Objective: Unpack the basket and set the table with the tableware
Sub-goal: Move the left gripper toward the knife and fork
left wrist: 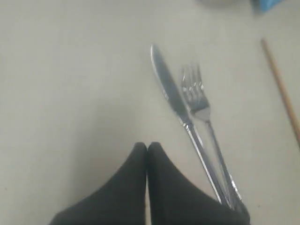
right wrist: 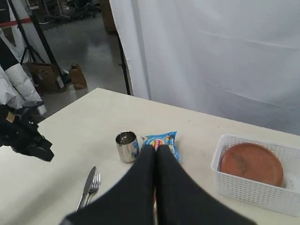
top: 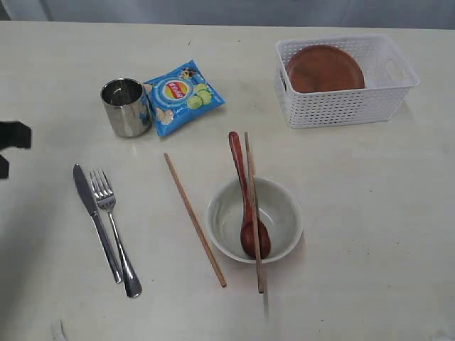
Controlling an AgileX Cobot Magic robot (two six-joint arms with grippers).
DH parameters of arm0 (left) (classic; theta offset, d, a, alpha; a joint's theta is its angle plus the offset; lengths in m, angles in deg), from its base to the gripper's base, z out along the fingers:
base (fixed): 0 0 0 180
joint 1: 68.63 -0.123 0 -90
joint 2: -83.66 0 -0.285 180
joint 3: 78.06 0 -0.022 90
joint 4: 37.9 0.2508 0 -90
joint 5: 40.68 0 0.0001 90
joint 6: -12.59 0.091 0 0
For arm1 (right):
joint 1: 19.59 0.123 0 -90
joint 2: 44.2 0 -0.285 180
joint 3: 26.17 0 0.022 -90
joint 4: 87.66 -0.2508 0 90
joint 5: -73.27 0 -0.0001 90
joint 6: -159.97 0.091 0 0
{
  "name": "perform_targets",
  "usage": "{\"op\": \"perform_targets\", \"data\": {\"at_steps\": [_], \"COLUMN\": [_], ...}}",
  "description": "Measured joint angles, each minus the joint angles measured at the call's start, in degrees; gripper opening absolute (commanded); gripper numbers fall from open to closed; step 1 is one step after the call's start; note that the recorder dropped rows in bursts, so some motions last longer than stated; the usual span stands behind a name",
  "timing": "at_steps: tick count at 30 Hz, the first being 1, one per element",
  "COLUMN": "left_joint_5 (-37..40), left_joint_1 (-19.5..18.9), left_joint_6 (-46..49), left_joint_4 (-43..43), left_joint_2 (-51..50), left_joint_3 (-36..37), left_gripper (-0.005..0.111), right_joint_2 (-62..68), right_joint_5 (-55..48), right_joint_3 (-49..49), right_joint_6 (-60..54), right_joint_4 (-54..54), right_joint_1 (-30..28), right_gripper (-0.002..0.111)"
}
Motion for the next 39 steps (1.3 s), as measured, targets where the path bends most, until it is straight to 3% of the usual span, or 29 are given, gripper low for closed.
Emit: {"op": "perform_targets", "data": {"at_steps": [3, 5, 11, 16, 34, 39], "left_joint_5": [-3.4, -8.2, -21.7, -28.0, -35.0, -37.5], "left_joint_1": [0.0, 0.1, 0.1, 0.1, 0.1, 2.2], "left_joint_6": [3.3, 5.2, 5.9, 6.4, 10.1, 10.5], "left_joint_4": [-5.1, -8.4, -10.0, -9.7, -9.0, -8.8], "left_joint_2": [-5.3, -7.1, -9.9, -16.1, -34.6, -36.4], "left_joint_3": [3.6, 6.1, 9.7, 9.7, 1.4, 0.7], "left_gripper": [0.016, 0.017, 0.000, 0.000, 0.000, 0.000], "right_joint_2": [-0.1, -0.1, -0.1, -0.1, -0.1, -0.1], "right_joint_5": [-0.1, -0.1, 0.0, 0.5, 2.3, 3.1], "right_joint_3": [-1.7, -2.7, -5.3, -6.7, -6.9, -6.9], "right_joint_6": [0.8, 1.3, 1.5, 1.5, 1.5, 1.5], "right_joint_4": [-0.1, -0.4, -1.4, -1.6, -1.6, -1.6], "right_joint_1": [0.0, 0.0, 0.0, 0.0, 0.0, 0.0], "right_gripper": [-0.001, -0.001, -0.001, -0.001, -0.001, -0.001]}}
